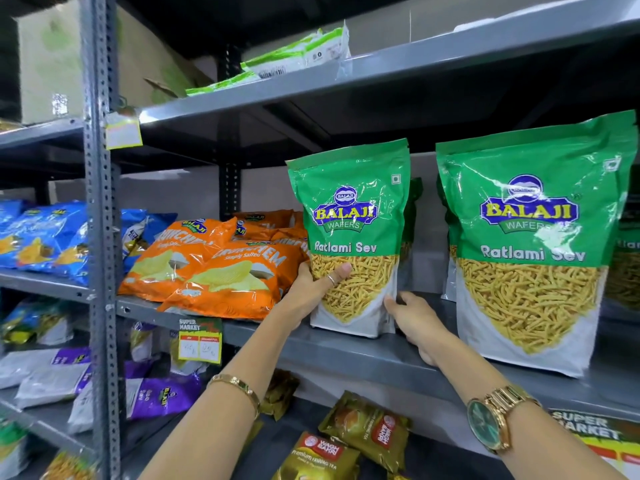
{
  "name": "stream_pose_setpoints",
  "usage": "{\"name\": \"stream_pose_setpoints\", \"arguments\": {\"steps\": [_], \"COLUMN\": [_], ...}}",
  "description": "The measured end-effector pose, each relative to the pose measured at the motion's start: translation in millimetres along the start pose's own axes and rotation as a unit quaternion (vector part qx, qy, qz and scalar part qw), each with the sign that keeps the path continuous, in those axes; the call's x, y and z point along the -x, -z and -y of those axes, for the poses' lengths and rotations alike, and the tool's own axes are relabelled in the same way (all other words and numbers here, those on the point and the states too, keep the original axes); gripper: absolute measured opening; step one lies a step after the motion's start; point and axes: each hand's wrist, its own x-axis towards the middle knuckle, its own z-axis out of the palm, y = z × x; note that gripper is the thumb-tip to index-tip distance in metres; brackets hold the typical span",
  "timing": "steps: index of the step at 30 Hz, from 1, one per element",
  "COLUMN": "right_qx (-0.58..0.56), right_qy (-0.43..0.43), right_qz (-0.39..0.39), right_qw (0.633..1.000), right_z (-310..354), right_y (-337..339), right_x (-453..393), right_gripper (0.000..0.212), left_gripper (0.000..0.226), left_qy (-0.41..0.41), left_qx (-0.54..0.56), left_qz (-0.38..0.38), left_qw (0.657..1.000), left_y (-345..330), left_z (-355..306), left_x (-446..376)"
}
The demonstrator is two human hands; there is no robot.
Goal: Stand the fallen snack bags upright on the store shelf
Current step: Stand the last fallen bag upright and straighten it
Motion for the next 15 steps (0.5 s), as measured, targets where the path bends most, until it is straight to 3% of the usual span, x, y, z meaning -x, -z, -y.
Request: {"name": "stream_pose_setpoints", "arguments": {"steps": [7, 11, 15], "right_qx": [-0.029, -0.036, -0.01], "right_qy": [0.036, 0.162, 0.316], "right_qz": [-0.023, -0.115, -0.219], "right_qw": [0.999, 0.979, 0.923], "right_z": [4.4, 3.1, 10.3], "right_y": [-0.1, 1.0, 17.8], "right_x": [14.1, 33.1, 53.2], "right_gripper": [0.039, 0.048, 0.041], "left_gripper": [0.095, 0.102, 0.095], "left_qy": [-0.039, -0.109, -0.211], "left_qx": [0.001, -0.005, -0.04], "left_qz": [-0.035, -0.126, -0.174], "left_qw": [0.999, 0.986, 0.961], "left_y": [-8.7, -17.6, -30.7], "left_z": [-3.2, -10.3, -26.0], "left_x": [12.8, 26.1, 36.1]}}
